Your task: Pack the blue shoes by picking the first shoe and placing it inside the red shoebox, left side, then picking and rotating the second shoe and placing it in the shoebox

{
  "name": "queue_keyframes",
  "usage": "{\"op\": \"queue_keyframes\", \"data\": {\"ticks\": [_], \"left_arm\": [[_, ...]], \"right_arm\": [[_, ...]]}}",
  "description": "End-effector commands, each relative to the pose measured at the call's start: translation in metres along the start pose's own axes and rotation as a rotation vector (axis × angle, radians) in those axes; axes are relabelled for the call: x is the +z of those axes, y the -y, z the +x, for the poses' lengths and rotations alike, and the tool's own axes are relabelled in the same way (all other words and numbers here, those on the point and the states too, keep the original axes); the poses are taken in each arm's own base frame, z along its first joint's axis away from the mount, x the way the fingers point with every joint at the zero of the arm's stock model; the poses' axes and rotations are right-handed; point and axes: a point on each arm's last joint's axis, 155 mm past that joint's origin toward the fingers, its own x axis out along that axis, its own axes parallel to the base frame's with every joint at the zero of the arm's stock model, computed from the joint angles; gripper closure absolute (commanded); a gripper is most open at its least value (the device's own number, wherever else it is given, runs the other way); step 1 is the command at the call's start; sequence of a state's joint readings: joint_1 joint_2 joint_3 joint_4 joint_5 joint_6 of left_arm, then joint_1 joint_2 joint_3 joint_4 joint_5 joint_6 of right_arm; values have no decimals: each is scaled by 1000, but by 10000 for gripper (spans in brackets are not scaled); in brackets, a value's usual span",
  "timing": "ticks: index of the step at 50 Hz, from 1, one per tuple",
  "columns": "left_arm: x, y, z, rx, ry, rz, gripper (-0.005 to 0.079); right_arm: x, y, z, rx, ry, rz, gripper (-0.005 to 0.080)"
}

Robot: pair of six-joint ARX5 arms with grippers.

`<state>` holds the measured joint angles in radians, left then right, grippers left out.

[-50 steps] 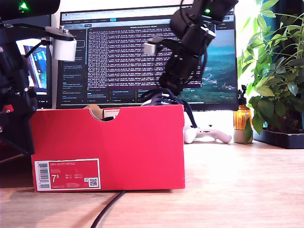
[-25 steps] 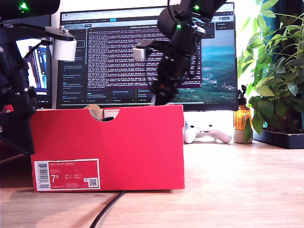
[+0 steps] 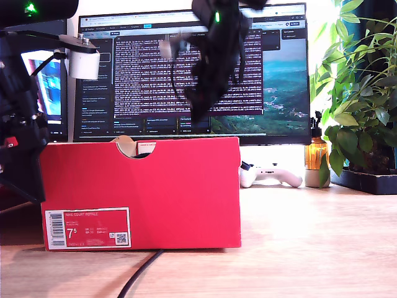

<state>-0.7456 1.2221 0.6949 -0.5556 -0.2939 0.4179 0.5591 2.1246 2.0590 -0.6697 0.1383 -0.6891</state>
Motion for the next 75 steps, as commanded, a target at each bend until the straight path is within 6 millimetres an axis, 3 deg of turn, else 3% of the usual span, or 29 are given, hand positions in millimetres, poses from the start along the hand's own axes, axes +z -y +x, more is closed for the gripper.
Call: {"op": "queue_keyframes", "data": {"ticks": [1,4,11,17,27,40,55,64,75], "left_arm": [[2,2,2,-7,-2,-4,761],[3,4,2,-18,5,-5,761],[9,8,2,-45,33,-9,761],[12,12,1,-69,45,-11,761],[-3,11,0,-54,-16,-76,760],[-13,1,-18,-10,-19,-159,754],[-1,-18,-60,40,149,-280,754],[14,-44,-84,107,296,-356,754],[26,-74,-97,138,415,-451,754]], "right_arm": [[7,-3,-7,7,-11,42,663],[3,-1,-16,12,-45,83,773],[-11,3,-32,43,-110,277,760],[-40,3,-41,58,-218,488,760],[-79,-1,-48,137,-326,607,760],[-84,34,-69,75,-275,713,760],[-102,50,-79,47,-297,768,760],[-116,62,-82,-1,-320,793,760],[-119,76,-96,-50,-302,805,759]]}}
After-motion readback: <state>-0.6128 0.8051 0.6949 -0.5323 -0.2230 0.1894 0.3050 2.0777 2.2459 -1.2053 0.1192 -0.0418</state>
